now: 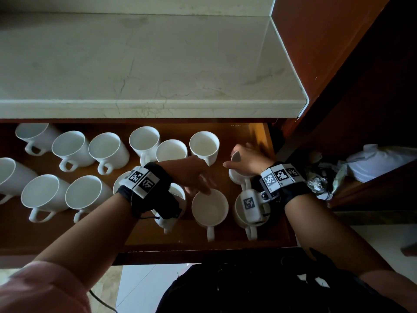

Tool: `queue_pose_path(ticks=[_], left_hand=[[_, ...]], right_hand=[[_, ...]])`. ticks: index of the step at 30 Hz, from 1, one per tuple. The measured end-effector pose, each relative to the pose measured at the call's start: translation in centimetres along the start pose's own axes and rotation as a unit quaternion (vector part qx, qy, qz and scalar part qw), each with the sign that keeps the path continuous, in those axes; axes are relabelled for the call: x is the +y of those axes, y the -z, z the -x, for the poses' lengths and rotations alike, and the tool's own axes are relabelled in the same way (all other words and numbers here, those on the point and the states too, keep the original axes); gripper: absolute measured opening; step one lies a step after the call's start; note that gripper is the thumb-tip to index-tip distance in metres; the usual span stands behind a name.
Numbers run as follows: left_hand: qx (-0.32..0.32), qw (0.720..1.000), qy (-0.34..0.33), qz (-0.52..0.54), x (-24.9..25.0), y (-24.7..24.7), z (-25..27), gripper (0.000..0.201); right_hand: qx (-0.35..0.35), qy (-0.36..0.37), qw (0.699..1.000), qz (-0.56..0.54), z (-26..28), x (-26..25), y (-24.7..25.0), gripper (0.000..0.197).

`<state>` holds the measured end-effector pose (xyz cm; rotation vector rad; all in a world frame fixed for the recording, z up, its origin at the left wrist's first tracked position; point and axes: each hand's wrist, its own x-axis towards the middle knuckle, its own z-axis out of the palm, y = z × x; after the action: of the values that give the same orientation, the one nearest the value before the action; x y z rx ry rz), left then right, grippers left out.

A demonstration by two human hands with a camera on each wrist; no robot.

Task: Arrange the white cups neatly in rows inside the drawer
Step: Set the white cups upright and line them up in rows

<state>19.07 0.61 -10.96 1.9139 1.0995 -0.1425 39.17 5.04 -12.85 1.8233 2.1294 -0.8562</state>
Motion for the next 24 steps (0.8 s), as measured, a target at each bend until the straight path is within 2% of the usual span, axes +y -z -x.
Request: queue_pose_path(ticks=[1,2,4,5,6,9,12,14,23,24], left_hand=[[0.023,0.999,-0.004,0.034,0.2,0.3,0.3,0.016],[0.073,0.997,-0.013,0.038,0.3,0.8,0.4,0.016],[0.202,0.978,-0.055,-0.015,0.5,1.7,0.3,0.023],[0.245,0.966,-0.080,-0.028,0.5,2.1,0.2,0.028],[0.261,0.960,-0.095,-0.029,0.4,2.3,0.0,0.032],[0.257,0.961,-0.072,-0.072,-0.2,2.4,-0.8,0.049],[0.219,0.967,0.008,-0.128,-0.5,2.3,-1.6,0.071],[0.203,0.969,0.047,-0.135,-0.3,2.3,-2.2,0.081],[0.145,0.972,0.132,-0.128,-0.5,3.4,-5.1,0.085],[0.144,0.972,0.140,-0.126,-0.6,3.5,-5.3,0.086]], right_hand=[[-0.002,-0.001,1.000,0.004,-0.1,0.0,0.0,0.052],[-0.005,-0.002,1.000,0.002,-0.2,0.0,-0.1,0.048],[-0.015,-0.010,1.000,0.004,-0.5,0.2,0.0,0.044],[-0.022,-0.016,1.000,0.005,-0.6,0.2,0.0,0.047],[-0.023,-0.018,1.000,0.005,-0.6,0.2,-0.1,0.052],[-0.022,-0.022,0.999,0.017,-0.7,0.2,-0.1,0.060],[-0.027,-0.035,0.999,0.010,-1.6,0.2,-0.3,0.039],[-0.020,-0.046,0.999,0.005,-2.4,0.3,-0.6,0.044],[0.010,-0.024,1.000,0.000,-1.4,0.4,-0.5,0.044],[0.009,-0.018,1.000,0.011,-1.2,0.4,-0.4,0.049]])
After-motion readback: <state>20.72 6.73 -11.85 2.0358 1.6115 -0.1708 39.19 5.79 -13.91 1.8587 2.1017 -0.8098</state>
